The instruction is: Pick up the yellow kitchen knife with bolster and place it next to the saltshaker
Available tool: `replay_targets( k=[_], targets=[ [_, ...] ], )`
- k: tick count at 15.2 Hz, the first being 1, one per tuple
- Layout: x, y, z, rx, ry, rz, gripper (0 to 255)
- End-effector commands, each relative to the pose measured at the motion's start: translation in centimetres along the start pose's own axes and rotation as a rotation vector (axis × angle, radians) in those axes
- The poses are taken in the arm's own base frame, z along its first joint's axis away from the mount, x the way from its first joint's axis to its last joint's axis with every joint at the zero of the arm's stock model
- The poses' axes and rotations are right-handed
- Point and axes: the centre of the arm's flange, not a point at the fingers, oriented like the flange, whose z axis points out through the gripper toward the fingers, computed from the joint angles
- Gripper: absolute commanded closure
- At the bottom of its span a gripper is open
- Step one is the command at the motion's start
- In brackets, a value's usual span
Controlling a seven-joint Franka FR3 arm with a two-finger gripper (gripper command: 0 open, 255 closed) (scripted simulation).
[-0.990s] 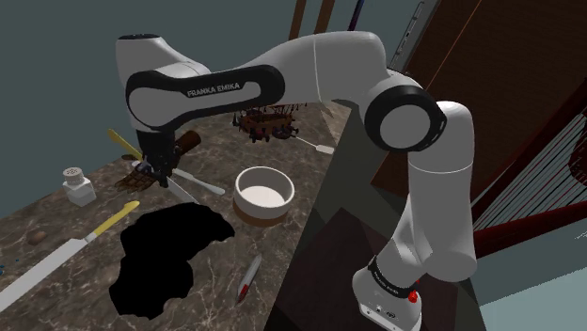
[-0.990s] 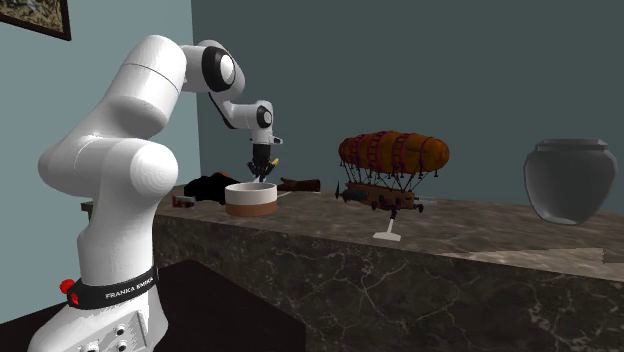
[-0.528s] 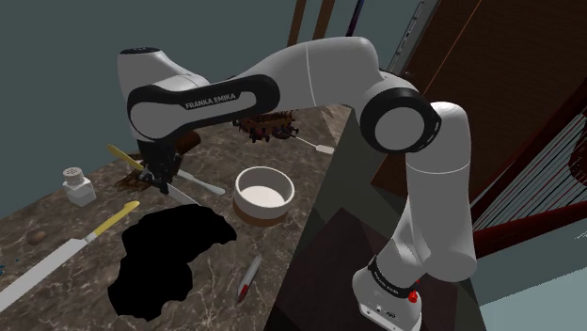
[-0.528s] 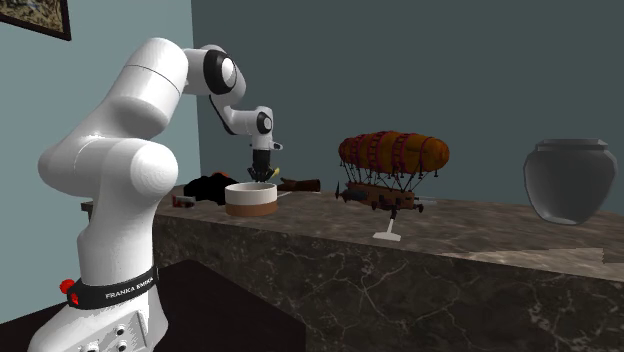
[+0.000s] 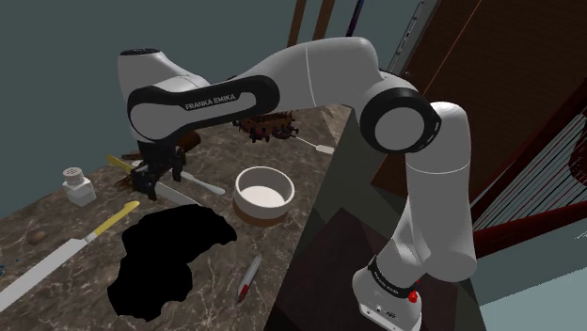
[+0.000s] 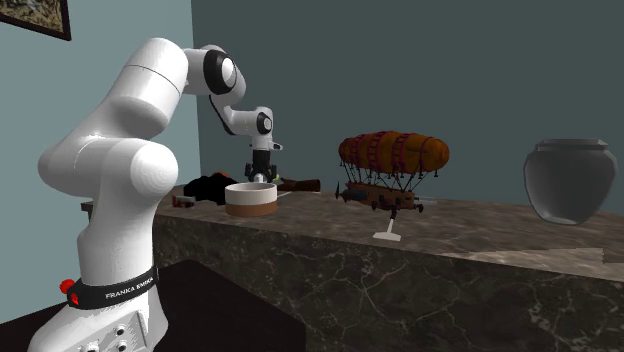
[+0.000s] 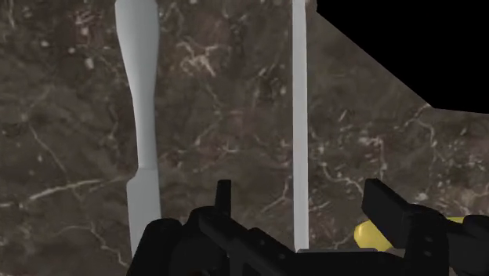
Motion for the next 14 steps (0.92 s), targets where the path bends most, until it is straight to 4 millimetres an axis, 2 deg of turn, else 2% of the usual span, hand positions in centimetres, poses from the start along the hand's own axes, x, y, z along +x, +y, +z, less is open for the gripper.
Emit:
replay_targets(
  k=[1, 2, 6, 14],
  targets=[
    [0.0, 0.0, 0.0, 0.0, 0.0, 0.0, 0],
    [0.0, 0.0, 0.0, 0.0, 0.0, 0.0, 0],
    [0.0, 0.0, -5.0, 0.0, 0.0, 0.0, 0],
    [0.0, 0.0, -5.0, 0.0, 0.0, 0.0, 0]
  ],
)
